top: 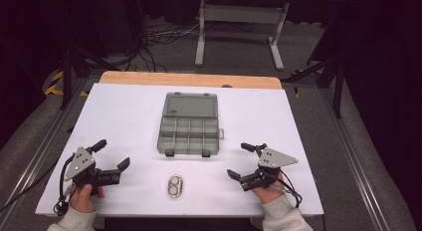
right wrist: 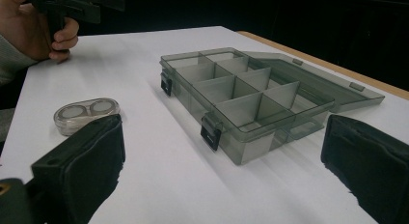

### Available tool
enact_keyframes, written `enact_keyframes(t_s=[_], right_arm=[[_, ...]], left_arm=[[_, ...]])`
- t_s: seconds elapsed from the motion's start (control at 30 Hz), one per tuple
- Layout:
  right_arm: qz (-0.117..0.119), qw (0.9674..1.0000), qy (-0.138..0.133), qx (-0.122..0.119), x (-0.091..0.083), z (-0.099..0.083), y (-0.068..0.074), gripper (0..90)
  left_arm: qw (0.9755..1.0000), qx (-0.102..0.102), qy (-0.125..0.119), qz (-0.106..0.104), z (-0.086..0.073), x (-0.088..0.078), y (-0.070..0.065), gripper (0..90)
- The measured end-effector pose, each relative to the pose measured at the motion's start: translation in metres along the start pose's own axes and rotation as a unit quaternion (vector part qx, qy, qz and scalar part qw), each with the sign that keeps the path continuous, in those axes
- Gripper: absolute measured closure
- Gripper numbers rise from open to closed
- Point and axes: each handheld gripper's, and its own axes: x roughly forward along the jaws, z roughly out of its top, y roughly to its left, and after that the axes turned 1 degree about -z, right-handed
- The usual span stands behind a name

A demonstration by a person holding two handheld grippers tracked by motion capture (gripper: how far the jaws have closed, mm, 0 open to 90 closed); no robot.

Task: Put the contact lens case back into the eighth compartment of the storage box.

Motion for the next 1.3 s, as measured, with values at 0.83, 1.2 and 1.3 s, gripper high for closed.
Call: enact_keyframes(t_s=[0.83, 1.2, 1.3], right_arm=[[0.011, 0.9998, 0.005, -0.016, 0.005, 0.03, -0.004, 3.0], [0.018, 0.9996, 0.012, -0.017, 0.012, 0.046, -0.008, 3.3], [0.02, 0.9996, 0.015, -0.016, 0.013, 0.048, -0.009, 3.4]], left_arm=[[1.0, 0.001, 0.001, 0.002, 0.0, 0.001, -0.001, 0.3], [1.0, 0.0, 0.002, 0.003, 0.0, 0.001, -0.001, 0.3], [1.0, 0.001, 0.002, 0.003, 0.0, 0.001, -0.001, 0.3]])
